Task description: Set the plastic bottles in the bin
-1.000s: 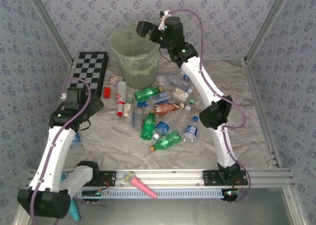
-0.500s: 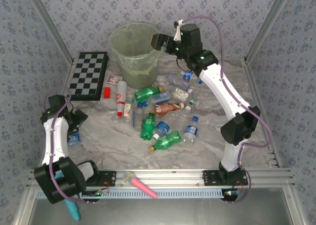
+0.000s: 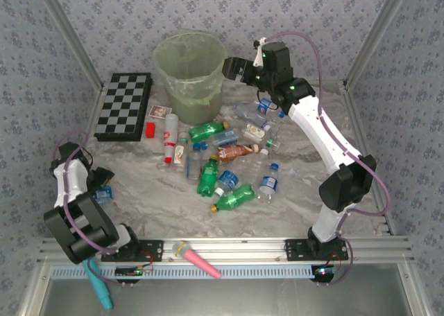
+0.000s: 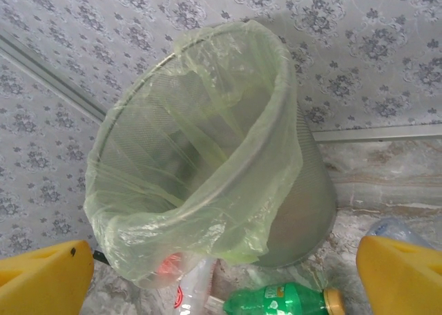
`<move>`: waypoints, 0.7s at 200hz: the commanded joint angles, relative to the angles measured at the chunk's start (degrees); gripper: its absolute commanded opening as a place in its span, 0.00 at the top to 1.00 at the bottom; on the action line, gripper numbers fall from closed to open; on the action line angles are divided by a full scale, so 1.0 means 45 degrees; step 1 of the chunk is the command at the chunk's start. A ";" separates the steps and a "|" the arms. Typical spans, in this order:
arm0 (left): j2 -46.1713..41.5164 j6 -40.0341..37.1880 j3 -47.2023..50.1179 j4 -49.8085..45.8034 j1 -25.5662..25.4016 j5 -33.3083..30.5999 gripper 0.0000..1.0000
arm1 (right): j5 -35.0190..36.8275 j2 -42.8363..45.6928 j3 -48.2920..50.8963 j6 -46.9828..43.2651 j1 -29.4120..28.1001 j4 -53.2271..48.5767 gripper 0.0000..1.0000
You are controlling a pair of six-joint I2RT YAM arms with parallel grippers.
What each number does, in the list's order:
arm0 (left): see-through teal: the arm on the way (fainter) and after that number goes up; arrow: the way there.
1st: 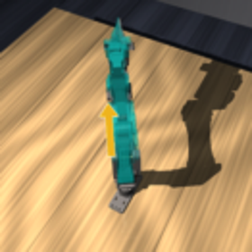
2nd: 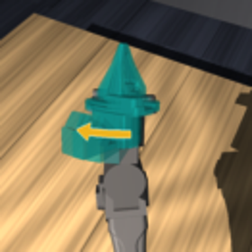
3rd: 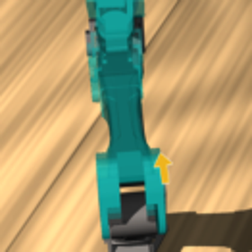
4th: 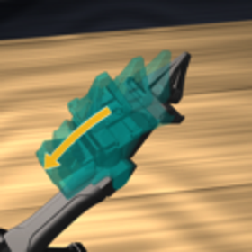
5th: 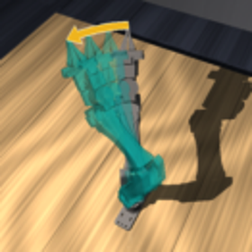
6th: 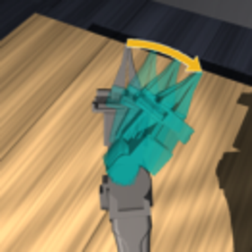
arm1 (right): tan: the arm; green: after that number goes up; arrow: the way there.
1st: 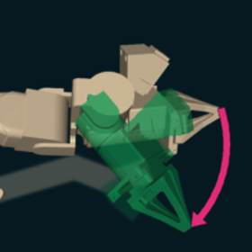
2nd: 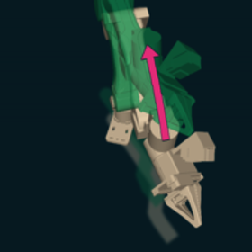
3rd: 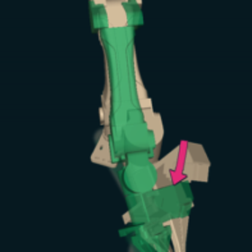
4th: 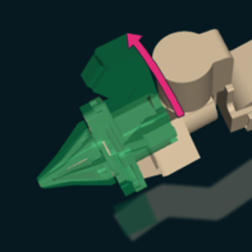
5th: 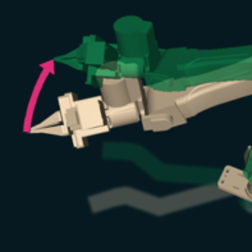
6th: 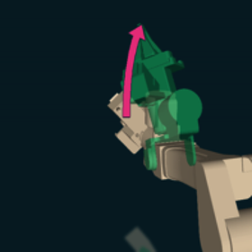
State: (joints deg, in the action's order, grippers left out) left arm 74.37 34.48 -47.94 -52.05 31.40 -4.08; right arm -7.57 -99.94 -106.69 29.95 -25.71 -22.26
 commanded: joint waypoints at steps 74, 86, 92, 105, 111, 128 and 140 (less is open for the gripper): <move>0.2026 0.0803 0.1126 0.1676 -0.0376 0.1978 0.04 | -0.0472 0.0961 0.1046 0.0480 0.0227 0.0570 0.00; 0.2274 0.0889 0.1282 0.1835 -0.0381 0.2000 0.07 | -0.0533 0.0977 0.1025 0.0544 0.0213 0.0517 0.00; 0.2319 0.0882 0.1364 0.1930 -0.0376 0.1981 0.08 | -0.0562 0.0975 0.1025 0.0569 0.0216 0.0496 0.00; 0.2269 0.0892 0.1472 0.2008 -0.0373 0.1850 0.15 | -0.0582 0.1010 0.1045 0.0557 0.0197 0.0392 0.00; 0.2192 0.0890 0.1498 0.2041 -0.0376 0.1806 0.19 | -0.0566 0.1020 0.1072 0.0564 0.0201 0.0370 0.00; 0.1843 0.0864 0.1465 0.2002 -0.0376 0.1653 0.32 | -0.0563 0.1157 0.1275 0.0597 0.0192 0.0396 0.00; 0.1579 0.0810 0.1402 0.1908 -0.0376 0.1554 0.39 | -0.0563 0.1237 0.1384 0.0619 0.0189 0.0411 0.00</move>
State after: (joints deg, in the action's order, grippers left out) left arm 83.29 38.09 -42.28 -44.53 29.89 1.91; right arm -9.21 -96.92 -101.71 32.08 -24.99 -21.15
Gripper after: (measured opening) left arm 0.662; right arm 0.995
